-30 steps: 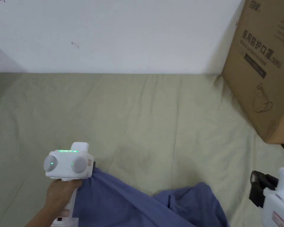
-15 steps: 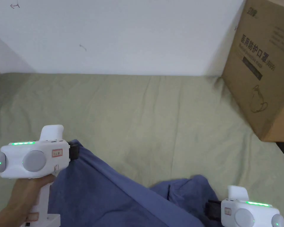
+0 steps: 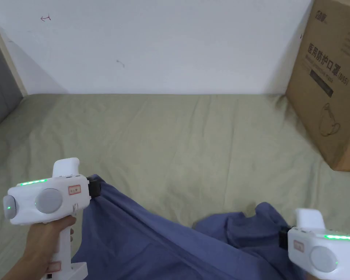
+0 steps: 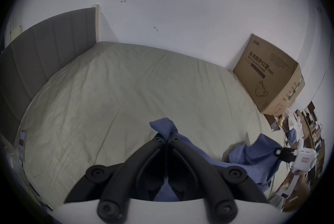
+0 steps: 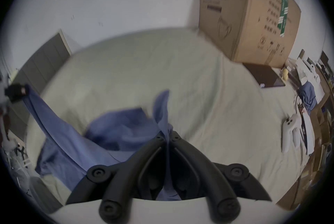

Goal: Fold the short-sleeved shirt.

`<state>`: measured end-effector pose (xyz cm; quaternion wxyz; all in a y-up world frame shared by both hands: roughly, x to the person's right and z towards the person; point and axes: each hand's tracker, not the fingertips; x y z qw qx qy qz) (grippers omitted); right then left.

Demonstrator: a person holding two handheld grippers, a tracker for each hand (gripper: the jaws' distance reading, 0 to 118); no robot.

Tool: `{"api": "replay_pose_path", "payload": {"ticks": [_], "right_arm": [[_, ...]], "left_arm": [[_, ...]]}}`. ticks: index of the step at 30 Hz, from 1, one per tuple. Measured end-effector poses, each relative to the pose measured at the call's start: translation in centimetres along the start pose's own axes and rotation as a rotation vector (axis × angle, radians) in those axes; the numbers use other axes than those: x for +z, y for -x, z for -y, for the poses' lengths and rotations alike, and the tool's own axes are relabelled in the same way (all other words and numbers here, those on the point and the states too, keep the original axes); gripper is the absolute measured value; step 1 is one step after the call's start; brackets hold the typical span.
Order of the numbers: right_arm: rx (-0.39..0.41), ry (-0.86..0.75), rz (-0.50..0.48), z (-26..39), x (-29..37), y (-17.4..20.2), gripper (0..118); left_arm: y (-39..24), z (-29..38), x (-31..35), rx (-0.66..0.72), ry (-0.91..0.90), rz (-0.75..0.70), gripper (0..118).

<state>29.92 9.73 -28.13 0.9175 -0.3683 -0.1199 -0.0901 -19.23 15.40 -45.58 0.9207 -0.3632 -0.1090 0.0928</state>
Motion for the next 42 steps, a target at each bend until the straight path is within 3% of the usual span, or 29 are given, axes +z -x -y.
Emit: {"api": "replay_pose_path", "payload": {"ticks": [7, 12, 16, 24, 32, 35, 42], "right_arm": [[-0.029, -0.247, -0.060, -8.9, 8.1, -1.5, 0], [-0.022, -0.359, -0.140, -14.7, 12.8, 0.6, 0], [0.038, -0.472, -0.126, -19.8, 15.5, 2.5, 0], [0.019, -0.639, -0.159, -30.0, 19.1, 4.6, 0], [-0.008, -0.744, -0.171, -38.5, 19.0, 6.0, 0], [-0.055, -0.765, -0.183, -41.2, 18.9, 6.0, 0], [-0.029, -0.774, -0.171, -42.9, 15.9, 5.7, 0]], "left_arm": [[1.8, -3.9, 6.2, 0.051, -0.133, -0.029, 0], [0.6, -9.2, 10.8, 0.047, -0.252, -0.020, 0], [-1.5, -14.3, 14.3, 0.009, -0.355, -0.023, 0], [-3.5, -25.0, 18.4, -0.021, -0.518, -0.062, 0], [-5.4, -32.9, 17.7, -0.019, -0.604, -0.092, 0], [-6.1, -34.6, 16.3, -0.020, -0.617, -0.086, 0], [-6.7, -36.1, 10.3, -0.076, -0.595, -0.095, 0]]}}
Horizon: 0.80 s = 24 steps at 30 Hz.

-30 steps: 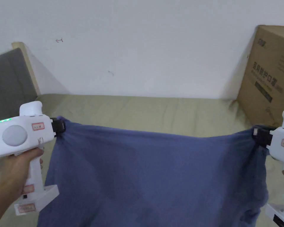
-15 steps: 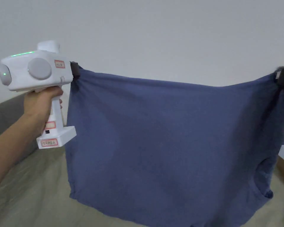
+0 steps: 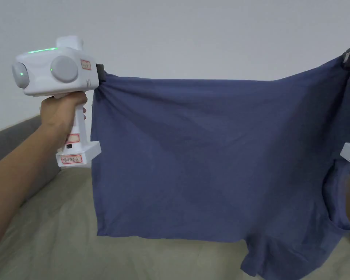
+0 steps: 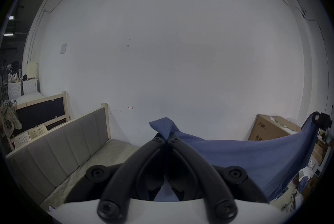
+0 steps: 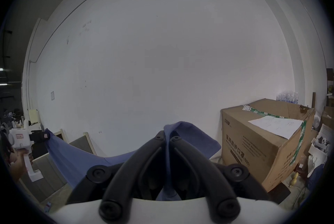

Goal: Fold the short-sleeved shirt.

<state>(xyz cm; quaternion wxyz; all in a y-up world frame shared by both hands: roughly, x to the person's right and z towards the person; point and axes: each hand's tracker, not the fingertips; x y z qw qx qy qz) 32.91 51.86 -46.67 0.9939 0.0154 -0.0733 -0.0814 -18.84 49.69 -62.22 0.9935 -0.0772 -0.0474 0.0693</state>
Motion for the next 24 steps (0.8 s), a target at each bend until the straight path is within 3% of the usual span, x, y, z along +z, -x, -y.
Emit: {"api": "replay_pose_path", "payload": {"ticks": [5, 12, 24], "right_arm": [[0.020, 0.095, -0.002, 7.0, -1.8, -1.9, 0], [-0.022, 0.297, -0.022, 19.6, -0.3, -4.4, 0], [-0.125, 0.554, -0.048, 34.3, 16.4, -4.9, 0]], "left_arm": [[0.1, 6.6, -3.6, -0.033, 0.068, 0.007, 0], [1.8, 19.2, -3.9, -0.051, 0.255, 0.028, 0], [8.7, 36.4, 10.2, -0.034, 0.562, 0.044, 0]]}}
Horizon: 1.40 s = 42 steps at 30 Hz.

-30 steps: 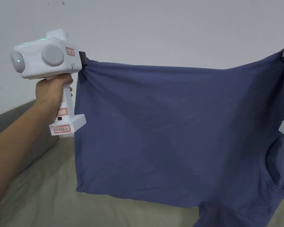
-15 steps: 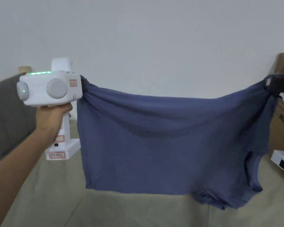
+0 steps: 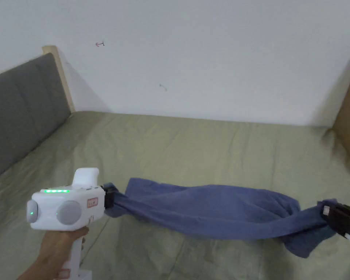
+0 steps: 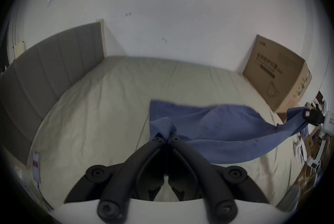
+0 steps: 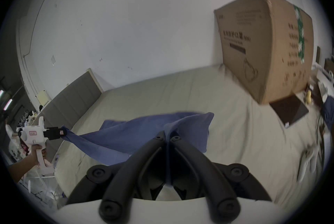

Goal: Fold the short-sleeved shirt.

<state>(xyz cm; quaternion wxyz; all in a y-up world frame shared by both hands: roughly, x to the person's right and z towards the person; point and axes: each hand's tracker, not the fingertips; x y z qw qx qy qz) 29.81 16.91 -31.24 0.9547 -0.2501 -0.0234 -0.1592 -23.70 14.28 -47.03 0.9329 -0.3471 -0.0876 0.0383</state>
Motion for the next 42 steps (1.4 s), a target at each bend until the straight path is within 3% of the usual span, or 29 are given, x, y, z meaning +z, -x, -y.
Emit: {"api": "replay_pose_path", "payload": {"ticks": [13, 24, 26, 27, 29, 32, 33, 34, 36, 39, 42], "right_arm": [[-0.070, 0.164, 0.028, 16.1, 12.0, 1.3, 0], [-0.128, 0.399, 0.182, 25.2, 9.4, -1.2, 0], [-0.121, 0.420, 0.196, 25.7, 9.2, -1.3, 0], [-0.124, 0.415, 0.196, 25.6, 9.4, -1.1, 1], [-0.136, 0.399, 0.195, 24.7, 10.1, -0.7, 27], [-0.097, 0.329, 0.158, 21.5, 11.3, 0.4, 53], [-0.081, 0.300, 0.148, 20.5, 11.6, 0.9, 88], [-0.062, 0.246, 0.140, 19.1, 12.3, 1.3, 117], [-0.024, 0.103, 0.102, 16.4, 13.7, 2.5, 110], [0.035, -0.027, 0.066, 12.0, 16.0, 4.7, 114], [0.083, -0.173, 0.045, 9.1, 18.2, 8.2, 114]], "left_arm": [[5.0, 17.3, 8.9, 0.104, 0.162, -0.061, 0], [6.3, 24.7, 7.5, 0.106, 0.349, -0.150, 1], [6.0, 24.9, 7.5, 0.116, 0.333, -0.162, 6], [6.0, 24.5, 7.5, 0.122, 0.331, -0.172, 16], [5.7, 23.5, 8.2, 0.157, 0.351, -0.179, 67], [5.3, 21.4, 10.4, 0.245, 0.267, -0.043, 91], [4.7, 20.5, 11.4, 0.261, 0.208, -0.017, 107], [4.1, 19.2, 12.6, 0.267, 0.127, 0.000, 113], [2.7, 16.5, 14.7, 0.252, 0.011, 0.034, 113], [-0.1, 12.7, 17.7, 0.181, -0.116, 0.085, 113], [-3.0, 10.2, 20.2, 0.074, -0.270, 0.041, 113]]}}
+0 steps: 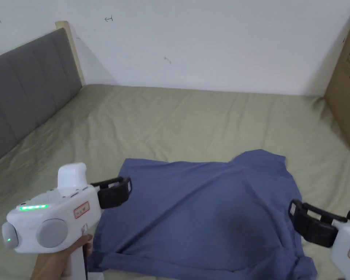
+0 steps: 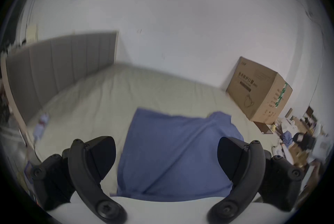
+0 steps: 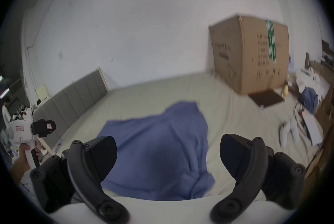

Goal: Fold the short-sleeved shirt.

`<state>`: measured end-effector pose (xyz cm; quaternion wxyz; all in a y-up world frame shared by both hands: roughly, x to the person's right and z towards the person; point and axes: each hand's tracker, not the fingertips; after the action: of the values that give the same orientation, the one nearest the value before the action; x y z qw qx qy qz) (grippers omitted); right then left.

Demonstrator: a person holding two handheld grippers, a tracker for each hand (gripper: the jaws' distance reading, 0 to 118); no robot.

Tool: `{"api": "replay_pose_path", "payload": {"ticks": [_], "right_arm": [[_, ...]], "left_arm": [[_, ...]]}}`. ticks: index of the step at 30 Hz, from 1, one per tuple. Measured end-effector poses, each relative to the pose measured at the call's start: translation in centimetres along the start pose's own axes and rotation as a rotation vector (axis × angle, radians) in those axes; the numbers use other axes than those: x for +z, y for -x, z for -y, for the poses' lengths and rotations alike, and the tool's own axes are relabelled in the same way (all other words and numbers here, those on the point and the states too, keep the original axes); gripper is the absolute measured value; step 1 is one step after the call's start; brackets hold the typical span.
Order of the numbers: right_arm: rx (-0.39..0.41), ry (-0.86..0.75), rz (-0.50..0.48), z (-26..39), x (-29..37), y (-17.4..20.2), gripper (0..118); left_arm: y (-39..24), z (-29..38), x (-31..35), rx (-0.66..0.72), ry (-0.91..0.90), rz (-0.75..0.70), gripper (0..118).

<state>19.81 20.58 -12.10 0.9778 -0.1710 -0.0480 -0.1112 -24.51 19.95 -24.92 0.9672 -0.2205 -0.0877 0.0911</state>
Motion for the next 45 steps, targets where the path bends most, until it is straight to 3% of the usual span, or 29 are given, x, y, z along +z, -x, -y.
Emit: {"api": "replay_pose_path", "payload": {"ticks": [3, 5, 6, 8, 9, 10, 11, 13, 15, 18, 28, 29, 30, 31, 32, 33, 39, 41, 42, 43, 44, 45], "right_arm": [[0.043, -0.096, 0.018, -1.7, 0.9, 1.6, 112], [0.081, -0.147, 0.066, -1.9, 0.8, 2.2, 98], [0.098, -0.166, 0.085, -2.0, 0.9, 2.5, 86], [0.125, -0.197, 0.120, -2.0, 1.1, 3.0, 39], [0.129, -0.197, 0.118, -2.0, 1.1, 3.2, 21], [0.132, -0.205, 0.121, -1.9, 1.1, 3.2, 6], [0.137, -0.219, 0.133, -1.8, 1.1, 3.3, 0], [0.149, -0.231, 0.137, -1.6, 1.4, 3.5, 0], [0.143, -0.230, 0.131, -1.6, 1.4, 3.4, 0], [0.128, -0.227, 0.125, -1.3, 1.4, 3.2, 0], [0.078, -0.160, 0.109, 0.7, 1.1, 2.3, 0], [0.073, -0.152, 0.110, 1.0, 1.0, 2.3, 0], [0.066, -0.141, 0.109, 1.2, 0.9, 2.2, 0], [0.062, -0.131, 0.106, 1.5, 0.8, 2.1, 0], [0.061, -0.120, 0.104, 1.6, 0.7, 2.2, 0], [0.061, -0.109, 0.105, 1.9, 0.6, 2.2, 0], [0.060, -0.065, 0.118, 2.8, 0.2, 1.7, 0], [0.050, -0.051, 0.125, 3.1, 0.0, 1.3, 0], [0.045, -0.044, 0.129, 3.2, -0.1, 1.2, 0], [0.041, -0.034, 0.133, 3.4, -0.2, 0.9, 0], [0.038, -0.025, 0.140, 3.6, -0.3, 0.7, 0], [0.038, -0.018, 0.148, 3.8, -0.4, 0.5, 0]], "left_arm": [[-2.6, -1.0, 1.2, -0.096, -0.144, -0.037, 113], [-4.1, -1.1, 1.7, -0.144, -0.203, -0.055, 112], [-4.7, -0.9, 2.0, -0.150, -0.225, -0.065, 110], [-5.3, -0.5, 2.3, -0.155, -0.274, -0.056, 81], [-5.7, -0.1, 2.5, -0.147, -0.288, -0.045, 59], [-5.9, 0.1, 2.5, -0.146, -0.276, -0.047, 21], [-6.0, 0.1, 2.5, -0.147, -0.273, -0.053, 2], [-6.1, 0.6, 2.6, -0.146, -0.285, -0.064, 0], [-5.5, 0.6, 2.4, -0.146, -0.241, -0.002, 0], [-4.7, 1.1, 2.3, -0.142, -0.200, -0.022, 0], [4.6, 7.9, -0.5, -0.078, 0.272, -0.076, 1], [5.5, 9.0, -1.0, -0.081, 0.333, -0.105, 8], [6.2, 10.1, -1.3, -0.066, 0.361, -0.123, 27], [6.9, 11.0, -1.8, -0.047, 0.393, -0.130, 65], [7.6, 11.9, -2.5, -0.032, 0.460, -0.136, 94], [8.1, 12.8, -3.1, -0.016, 0.491, -0.148, 110], [8.9, 15.3, -5.5, -0.047, 0.519, -0.225, 112], [8.9, 15.9, -6.7, -0.066, 0.530, -0.232, 100], [8.8, 16.2, -7.2, -0.074, 0.542, -0.227, 84], [8.5, 16.5, -7.3, -0.082, 0.543, -0.222, 47], [8.2, 16.8, -7.5, -0.097, 0.540, -0.225, 19], [8.0, 16.8, -7.6, -0.097, 0.541, -0.226, 4]]}}
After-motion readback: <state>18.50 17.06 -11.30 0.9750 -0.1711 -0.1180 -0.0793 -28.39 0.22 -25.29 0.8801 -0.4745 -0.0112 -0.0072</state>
